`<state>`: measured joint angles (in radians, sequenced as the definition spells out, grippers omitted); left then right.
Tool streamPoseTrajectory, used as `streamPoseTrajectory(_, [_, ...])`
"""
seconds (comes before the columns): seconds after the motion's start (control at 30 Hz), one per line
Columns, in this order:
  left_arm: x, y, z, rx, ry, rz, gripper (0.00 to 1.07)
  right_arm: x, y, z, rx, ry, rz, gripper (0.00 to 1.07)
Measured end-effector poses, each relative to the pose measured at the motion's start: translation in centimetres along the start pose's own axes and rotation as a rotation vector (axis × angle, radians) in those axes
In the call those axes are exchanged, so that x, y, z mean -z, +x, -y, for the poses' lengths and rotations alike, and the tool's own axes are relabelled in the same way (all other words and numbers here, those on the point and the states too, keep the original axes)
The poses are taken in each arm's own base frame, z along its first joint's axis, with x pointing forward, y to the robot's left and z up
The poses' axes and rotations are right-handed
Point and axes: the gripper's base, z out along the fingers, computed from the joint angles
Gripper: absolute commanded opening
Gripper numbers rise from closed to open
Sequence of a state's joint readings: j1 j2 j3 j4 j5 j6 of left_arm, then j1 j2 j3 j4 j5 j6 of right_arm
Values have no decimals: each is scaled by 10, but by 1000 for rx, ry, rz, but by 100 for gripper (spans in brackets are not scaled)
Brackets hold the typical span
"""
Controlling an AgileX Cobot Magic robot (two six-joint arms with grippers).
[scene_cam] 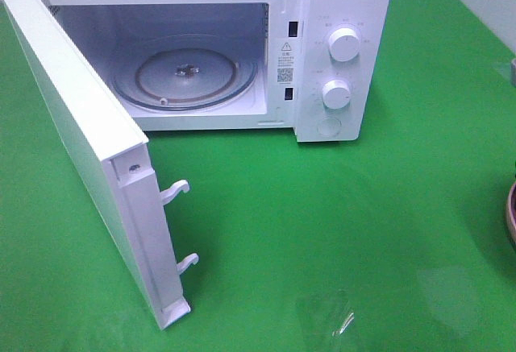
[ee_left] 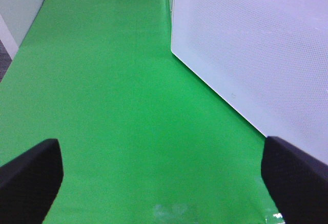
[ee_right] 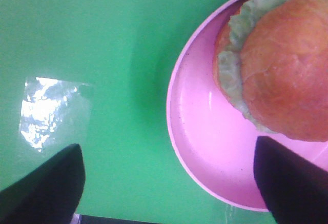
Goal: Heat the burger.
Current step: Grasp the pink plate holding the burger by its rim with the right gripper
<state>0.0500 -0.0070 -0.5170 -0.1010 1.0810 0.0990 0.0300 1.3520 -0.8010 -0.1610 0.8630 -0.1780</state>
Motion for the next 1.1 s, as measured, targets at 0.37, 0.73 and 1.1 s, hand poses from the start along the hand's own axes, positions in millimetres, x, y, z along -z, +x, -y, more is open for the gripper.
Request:
streamPoseTrajectory(0.37, [0,0,0,0,0,0,100,-20,15,-4,46,22,-15,81])
streamPoseTrajectory(0.73, [0,0,0,0,0,0,100,-49,21,-9,83,6,-76,79])
streamPoseTrajectory(1.1, [0,0,0,0,0,0,100,-77,16,-10,97,1,-118,78])
